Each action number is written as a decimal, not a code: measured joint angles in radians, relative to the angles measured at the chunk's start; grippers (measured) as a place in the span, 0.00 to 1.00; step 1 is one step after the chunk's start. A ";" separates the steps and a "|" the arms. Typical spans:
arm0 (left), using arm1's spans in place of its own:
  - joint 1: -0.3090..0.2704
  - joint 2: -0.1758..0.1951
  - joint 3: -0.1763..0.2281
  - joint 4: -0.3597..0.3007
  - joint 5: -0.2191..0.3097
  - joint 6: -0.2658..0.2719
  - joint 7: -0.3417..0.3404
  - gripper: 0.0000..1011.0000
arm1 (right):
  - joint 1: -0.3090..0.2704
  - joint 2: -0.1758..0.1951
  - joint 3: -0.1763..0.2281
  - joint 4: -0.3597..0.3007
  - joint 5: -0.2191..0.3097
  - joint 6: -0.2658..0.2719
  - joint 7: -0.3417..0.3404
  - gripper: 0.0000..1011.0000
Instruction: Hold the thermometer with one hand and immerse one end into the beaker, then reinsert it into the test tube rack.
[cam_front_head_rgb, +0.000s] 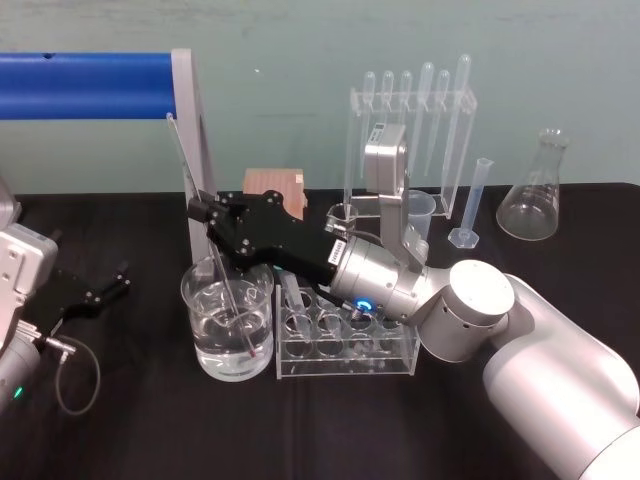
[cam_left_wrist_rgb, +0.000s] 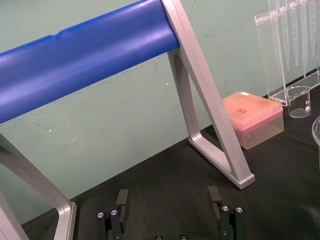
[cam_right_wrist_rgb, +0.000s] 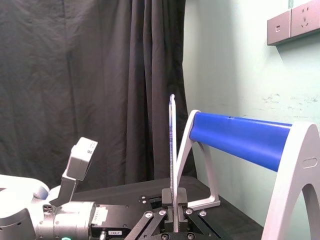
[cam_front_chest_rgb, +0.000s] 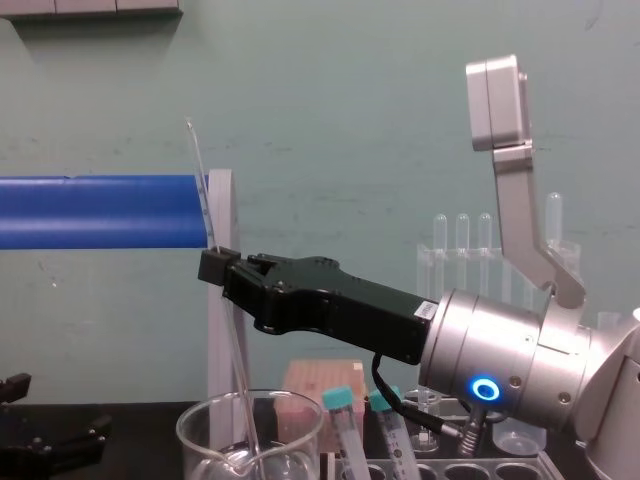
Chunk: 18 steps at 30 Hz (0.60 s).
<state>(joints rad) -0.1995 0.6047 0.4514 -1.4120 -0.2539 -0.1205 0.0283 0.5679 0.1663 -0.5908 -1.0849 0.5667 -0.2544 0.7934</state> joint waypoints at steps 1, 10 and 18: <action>0.000 0.000 0.000 0.000 0.000 0.000 0.000 1.00 | 0.000 0.000 0.000 0.000 0.000 0.000 0.000 0.05; 0.000 0.000 0.000 0.000 0.000 0.000 0.000 1.00 | 0.000 0.000 -0.001 0.000 -0.003 -0.001 -0.001 0.06; 0.000 0.000 0.000 0.000 0.000 0.000 0.000 1.00 | 0.000 0.000 -0.001 0.000 -0.005 -0.001 -0.002 0.05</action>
<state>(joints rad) -0.1995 0.6047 0.4514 -1.4120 -0.2539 -0.1205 0.0283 0.5683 0.1662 -0.5918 -1.0846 0.5619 -0.2557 0.7914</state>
